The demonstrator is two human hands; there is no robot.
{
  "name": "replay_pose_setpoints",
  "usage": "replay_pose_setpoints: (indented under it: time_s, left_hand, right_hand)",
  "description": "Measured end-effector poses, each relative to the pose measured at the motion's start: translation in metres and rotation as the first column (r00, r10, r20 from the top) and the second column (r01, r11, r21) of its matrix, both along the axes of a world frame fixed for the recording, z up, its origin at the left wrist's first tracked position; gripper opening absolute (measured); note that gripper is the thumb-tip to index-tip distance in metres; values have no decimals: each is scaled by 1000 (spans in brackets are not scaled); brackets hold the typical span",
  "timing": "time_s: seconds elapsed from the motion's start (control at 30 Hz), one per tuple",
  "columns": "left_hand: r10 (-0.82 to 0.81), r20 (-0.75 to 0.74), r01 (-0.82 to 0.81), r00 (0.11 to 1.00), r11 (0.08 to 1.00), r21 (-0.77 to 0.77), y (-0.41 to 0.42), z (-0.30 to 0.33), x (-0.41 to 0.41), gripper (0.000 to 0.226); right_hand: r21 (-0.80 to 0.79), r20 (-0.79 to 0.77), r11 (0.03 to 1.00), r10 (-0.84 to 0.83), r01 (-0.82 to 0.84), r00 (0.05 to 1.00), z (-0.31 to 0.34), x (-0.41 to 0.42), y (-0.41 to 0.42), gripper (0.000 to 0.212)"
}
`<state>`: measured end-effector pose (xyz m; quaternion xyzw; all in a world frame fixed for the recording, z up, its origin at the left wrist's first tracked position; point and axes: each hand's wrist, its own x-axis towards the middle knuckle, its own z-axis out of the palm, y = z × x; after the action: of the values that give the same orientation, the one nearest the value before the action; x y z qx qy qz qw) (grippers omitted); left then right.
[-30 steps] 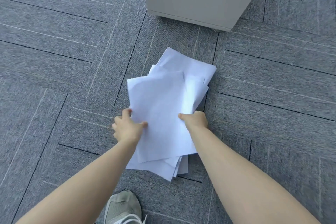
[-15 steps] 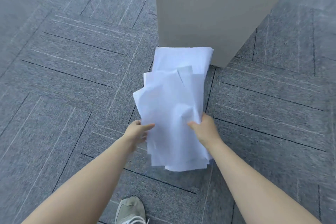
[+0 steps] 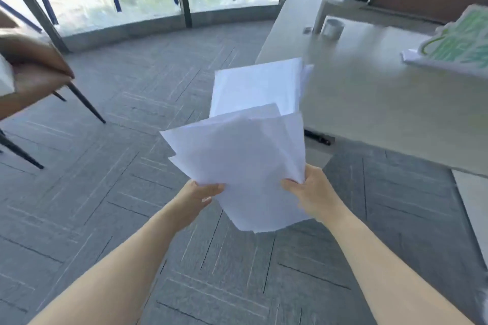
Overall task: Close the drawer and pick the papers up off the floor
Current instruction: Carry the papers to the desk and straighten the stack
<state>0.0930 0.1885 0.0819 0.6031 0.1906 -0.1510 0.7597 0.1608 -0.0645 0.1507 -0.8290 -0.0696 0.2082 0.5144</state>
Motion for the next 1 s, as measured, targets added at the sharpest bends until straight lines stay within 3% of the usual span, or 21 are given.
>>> replay_pose_setpoints:
  time_s: [0.2, 0.3, 0.4, 0.47, 0.57, 0.67, 0.8, 1.0]
  left_hand:
    - [214, 319, -231, 923, 973, 18, 0, 173, 91, 47]
    - [217, 439, -255, 872, 966, 29, -19, 221, 141, 27]
    - [213, 526, -276, 823, 960, 42, -47, 247, 188, 20]
    - [185, 537, -269, 823, 960, 81, -67, 248, 219, 13]
    - [180, 512, -293, 840, 944, 150, -102, 230, 267, 10]
    - [261, 474, -370, 841, 916, 153, -139, 203, 319, 19]
    - [349, 474, -466, 808, 872, 151, -180, 184, 378, 10]
    - [270, 363, -357, 892, 913, 199, -193, 142, 430, 30]
  right_hand:
    - [56, 243, 963, -271, 265, 932, 149, 58, -2, 17]
    - [160, 339, 919, -394, 360, 854, 184, 86, -15, 17]
    - [288, 341, 859, -505, 424, 793, 199, 122, -40, 21]
    - [335, 273, 842, -517, 423, 812, 195, 152, -56, 4]
    - [354, 194, 819, -537, 452, 821, 173, 207, -80, 3]
    - [375, 169, 789, -574, 486, 801, 149, 261, -101, 15]
    - [480, 147, 732, -610, 483, 778, 130, 320, -122, 24]
    - [458, 52, 778, -507, 430, 861, 82, 379, -145, 17]
